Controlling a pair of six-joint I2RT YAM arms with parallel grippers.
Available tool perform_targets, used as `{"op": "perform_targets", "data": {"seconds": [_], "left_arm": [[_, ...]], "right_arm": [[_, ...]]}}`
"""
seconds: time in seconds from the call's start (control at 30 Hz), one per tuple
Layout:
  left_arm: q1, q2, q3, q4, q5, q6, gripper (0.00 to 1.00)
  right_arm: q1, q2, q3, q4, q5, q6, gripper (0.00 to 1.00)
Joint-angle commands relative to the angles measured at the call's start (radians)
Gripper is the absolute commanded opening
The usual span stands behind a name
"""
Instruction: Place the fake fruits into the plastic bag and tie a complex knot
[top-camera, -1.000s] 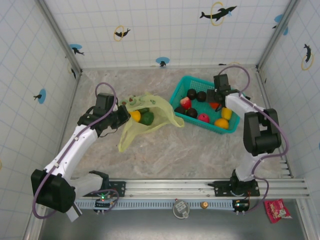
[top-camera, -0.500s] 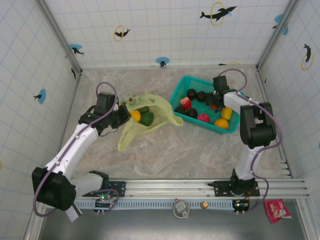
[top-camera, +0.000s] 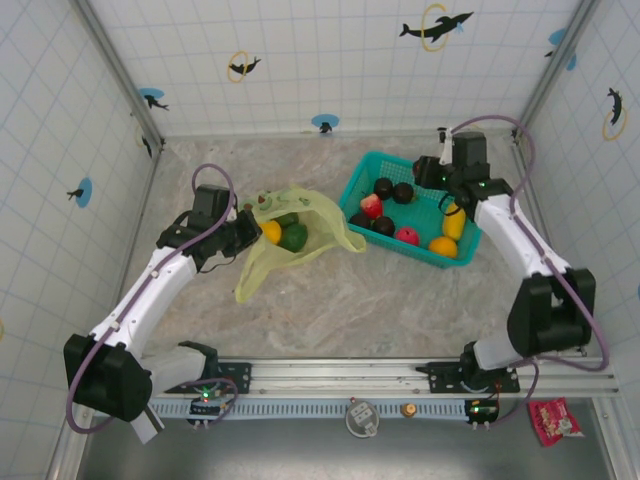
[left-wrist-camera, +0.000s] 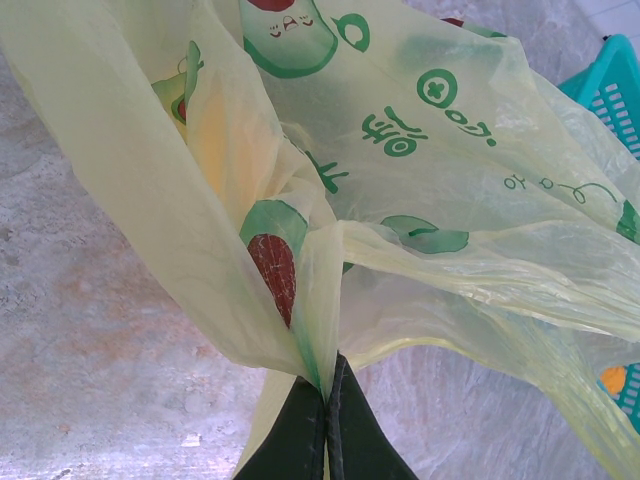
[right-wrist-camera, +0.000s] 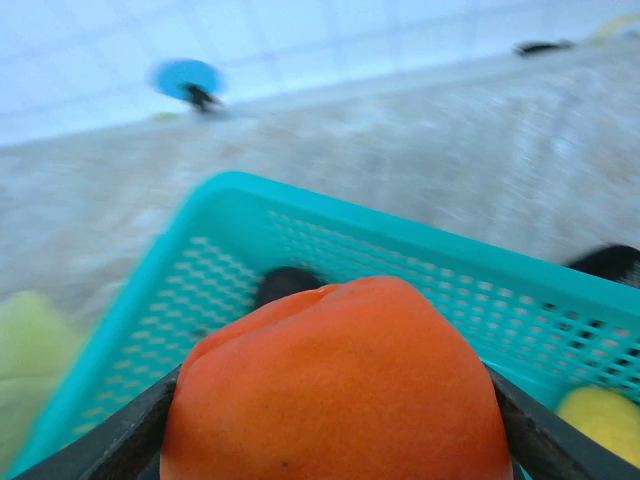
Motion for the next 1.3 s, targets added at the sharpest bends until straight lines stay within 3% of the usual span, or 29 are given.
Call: {"op": "perform_targets", "data": {"seconds": [0.0,0.1,0.23,0.37,0.57,0.73,0.9,1.13,1.27], "left_arm": [[-0.009,0.003,0.026,-0.003,0.008,0.001,0.0],[-0.009,0.004,0.029,-0.003,0.014,-0.002,0.0],[-0.009,0.0,0.03,-0.002,0.014,-0.006,0.0],[-0.009,-0.007,0.027,-0.001,0.008,-0.005,0.0],[-0.009,-0.019,0.018,-0.001,0.014,0.004,0.0],[-0.009,-0.026,0.013,0.0,0.02,0.014,0.0],[-0.012,-0.026,0.006,0.014,0.037,0.019,0.0],[-0.014,-0.034,0.01,0.015,0.032,0.012,0.0],[-0.013,-0.028,0.008,0.014,0.019,0.001,0.0]], "right_arm": [[0.111,-0.104,-0.037,0.058,-0.168,0.01,0.69],[0.261,-0.157,-0.009,0.033,-0.18,-0.028,0.69],[0.452,-0.21,-0.068,0.144,-0.24,0.004,0.69],[0.634,-0.191,-0.117,0.158,-0.108,-0.045,0.69],[0.814,-0.053,-0.137,0.122,0.141,-0.146,0.68],[0.839,0.104,-0.059,0.097,0.35,-0.132,0.68],[0.811,0.279,0.095,0.102,0.465,-0.116,0.68],[0.771,0.509,0.328,0.119,0.444,-0.054,0.7],[0.758,0.566,0.338,0.153,0.346,0.004,0.88]]}}
